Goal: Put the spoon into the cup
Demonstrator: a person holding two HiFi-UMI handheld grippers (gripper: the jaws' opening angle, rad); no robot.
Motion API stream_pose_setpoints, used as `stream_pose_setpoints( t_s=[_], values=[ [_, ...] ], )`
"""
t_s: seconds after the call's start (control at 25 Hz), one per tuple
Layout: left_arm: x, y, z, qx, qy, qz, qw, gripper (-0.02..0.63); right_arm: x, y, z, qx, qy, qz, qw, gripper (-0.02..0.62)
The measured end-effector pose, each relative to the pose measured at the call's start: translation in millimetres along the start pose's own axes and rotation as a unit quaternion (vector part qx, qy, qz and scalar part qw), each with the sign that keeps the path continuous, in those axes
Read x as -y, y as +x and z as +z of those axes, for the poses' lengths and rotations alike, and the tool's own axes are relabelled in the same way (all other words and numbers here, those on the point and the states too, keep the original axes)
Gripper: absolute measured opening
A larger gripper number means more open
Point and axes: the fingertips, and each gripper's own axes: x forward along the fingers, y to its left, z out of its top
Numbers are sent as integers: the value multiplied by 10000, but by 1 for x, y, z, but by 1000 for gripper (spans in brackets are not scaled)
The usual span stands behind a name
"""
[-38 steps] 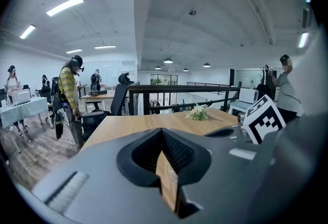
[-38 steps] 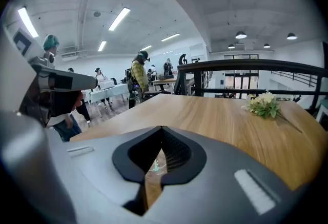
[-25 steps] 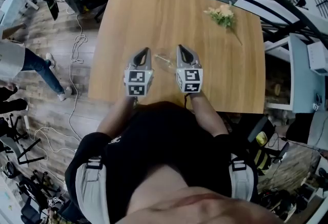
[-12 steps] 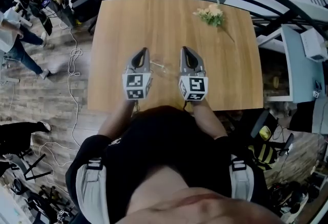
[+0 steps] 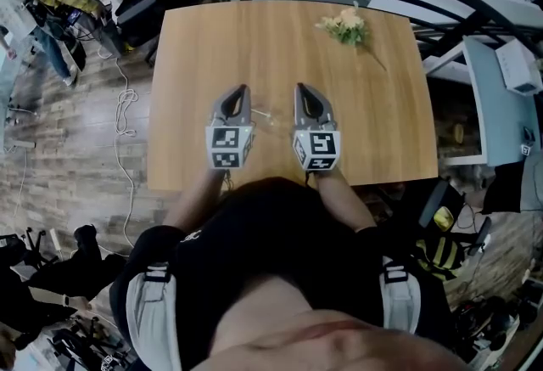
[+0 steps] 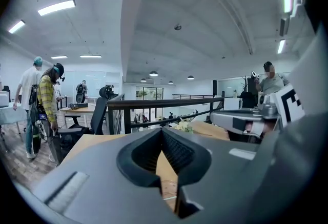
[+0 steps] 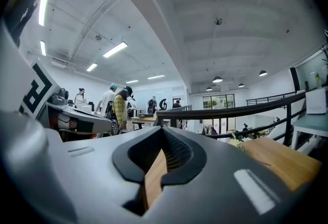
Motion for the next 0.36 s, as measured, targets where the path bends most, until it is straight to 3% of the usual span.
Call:
stream_pose_setpoints(
  t_s=[0.36],
  values=[
    [1,2,-1,2,4,-42,10000,11,2,-1,-5,-90,1,-4,10000,-2]
  ],
)
